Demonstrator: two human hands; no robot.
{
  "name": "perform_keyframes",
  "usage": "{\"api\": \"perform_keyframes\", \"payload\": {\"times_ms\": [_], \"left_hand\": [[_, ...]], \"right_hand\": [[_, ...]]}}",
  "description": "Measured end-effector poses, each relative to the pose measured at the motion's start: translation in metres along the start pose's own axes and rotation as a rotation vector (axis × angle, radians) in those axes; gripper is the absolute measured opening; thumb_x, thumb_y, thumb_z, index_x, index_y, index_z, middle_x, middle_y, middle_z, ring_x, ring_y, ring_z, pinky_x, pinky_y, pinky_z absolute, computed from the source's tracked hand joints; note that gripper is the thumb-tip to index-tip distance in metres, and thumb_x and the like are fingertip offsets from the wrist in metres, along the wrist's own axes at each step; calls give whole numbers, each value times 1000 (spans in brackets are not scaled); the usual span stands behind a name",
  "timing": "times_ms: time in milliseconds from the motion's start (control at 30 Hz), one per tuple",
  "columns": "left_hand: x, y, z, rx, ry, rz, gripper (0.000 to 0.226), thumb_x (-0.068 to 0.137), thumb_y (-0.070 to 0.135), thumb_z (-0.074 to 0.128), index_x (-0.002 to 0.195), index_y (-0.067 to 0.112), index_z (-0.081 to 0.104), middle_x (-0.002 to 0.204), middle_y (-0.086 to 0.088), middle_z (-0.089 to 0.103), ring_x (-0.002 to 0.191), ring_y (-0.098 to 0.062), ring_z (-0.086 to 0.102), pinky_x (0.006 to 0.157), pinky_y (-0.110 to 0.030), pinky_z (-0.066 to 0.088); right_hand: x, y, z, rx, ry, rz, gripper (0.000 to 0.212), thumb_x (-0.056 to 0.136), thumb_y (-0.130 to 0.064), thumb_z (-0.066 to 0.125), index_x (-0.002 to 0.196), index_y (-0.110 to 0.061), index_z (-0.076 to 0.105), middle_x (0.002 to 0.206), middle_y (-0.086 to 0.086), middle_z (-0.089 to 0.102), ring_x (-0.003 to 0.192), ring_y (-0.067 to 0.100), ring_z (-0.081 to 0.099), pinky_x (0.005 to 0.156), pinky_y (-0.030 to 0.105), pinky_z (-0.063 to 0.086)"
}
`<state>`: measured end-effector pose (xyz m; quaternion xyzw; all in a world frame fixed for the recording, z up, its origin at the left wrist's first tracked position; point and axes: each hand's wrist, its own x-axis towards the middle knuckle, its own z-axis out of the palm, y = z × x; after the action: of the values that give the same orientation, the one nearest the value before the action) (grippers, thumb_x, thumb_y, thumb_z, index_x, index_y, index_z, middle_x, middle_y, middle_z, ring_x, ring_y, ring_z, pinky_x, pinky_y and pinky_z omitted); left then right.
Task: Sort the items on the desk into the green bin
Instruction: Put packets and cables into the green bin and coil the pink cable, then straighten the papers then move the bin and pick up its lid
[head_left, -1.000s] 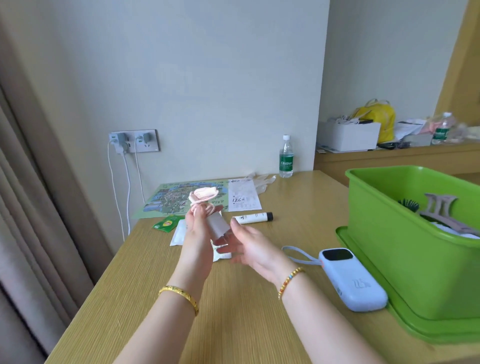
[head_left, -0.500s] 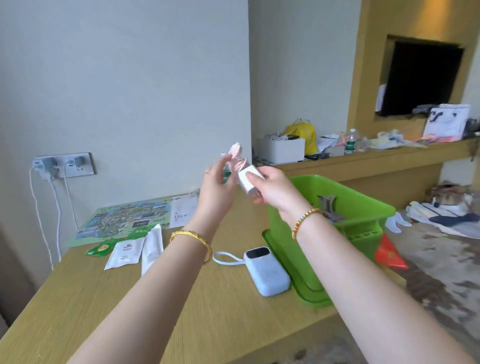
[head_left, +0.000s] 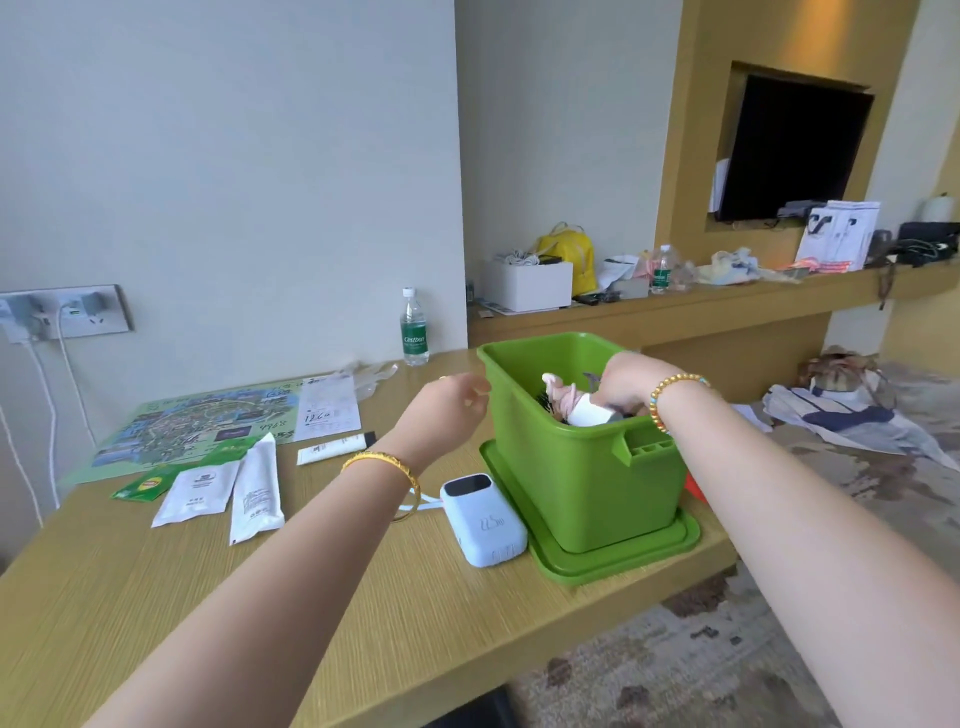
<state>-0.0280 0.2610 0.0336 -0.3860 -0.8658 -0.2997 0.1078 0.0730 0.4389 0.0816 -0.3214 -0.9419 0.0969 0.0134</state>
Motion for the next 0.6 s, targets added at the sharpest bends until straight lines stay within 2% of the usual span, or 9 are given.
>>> {"api": "perform_keyframes", "payload": {"times_ms": [67,133,167,233,333,433,533,600], "left_hand": [[-7,-13,-1,14,-21,-27,30,92,15,45,116,13,62,114,-8,67,107,-24,60,87,-24,42],[-14,-26,-4,28,-32,-50,29,92,16,45,116,14,62,113,-8,67,106,-24,60,86,-24,42],[-17,-32,-7,34,-34,-61,29,92,16,46,116,14,62,113,-8,66,105,-24,60,86,-24,42],[-24,-47,-14,39,-30,-81,28,92,17,46,115,14,63,113,-8,66,104,-24,60,85,-24,43],[-38,-75,-29,54,-15,-126,27,92,17,46,112,14,63,114,-6,66,104,-23,60,85,-27,46],[-56,-113,-45,86,1,-239,27,90,18,47,112,17,62,115,-3,65,103,-24,61,84,-31,49],[-77,-154,-58,107,13,-375,30,90,17,46,118,17,59,116,-3,63,96,-27,64,80,-31,50],[-91,-182,-64,164,12,-430,34,92,18,45,125,17,54,121,-7,60,99,-27,62,78,-30,48]], "right_hand": [[-1,-11,1,-28,117,-12,18,84,-5,50,66,-4,48,84,16,58,78,29,57,65,31,47],[-1,-27,1,68,288,-78,9,84,-4,47,83,-1,55,113,20,57,108,35,51,91,40,44],[-2,-39,1,132,383,-128,19,84,-4,44,97,-1,58,121,20,52,115,35,46,96,42,40],[-9,-70,5,235,569,-259,31,85,-3,41,111,-6,58,122,18,49,117,35,41,96,41,36],[-27,-125,20,367,737,-491,30,86,-3,41,109,-8,59,116,15,52,111,32,43,93,37,36],[-37,-176,56,418,656,-650,27,86,-3,41,106,-9,60,113,11,54,110,28,45,88,33,37],[-35,-217,107,396,382,-691,30,89,-6,39,112,-11,58,118,10,53,114,28,45,94,33,37],[-31,-236,139,375,196,-674,34,91,-9,37,120,-13,54,127,10,49,119,28,42,100,36,37]]}}
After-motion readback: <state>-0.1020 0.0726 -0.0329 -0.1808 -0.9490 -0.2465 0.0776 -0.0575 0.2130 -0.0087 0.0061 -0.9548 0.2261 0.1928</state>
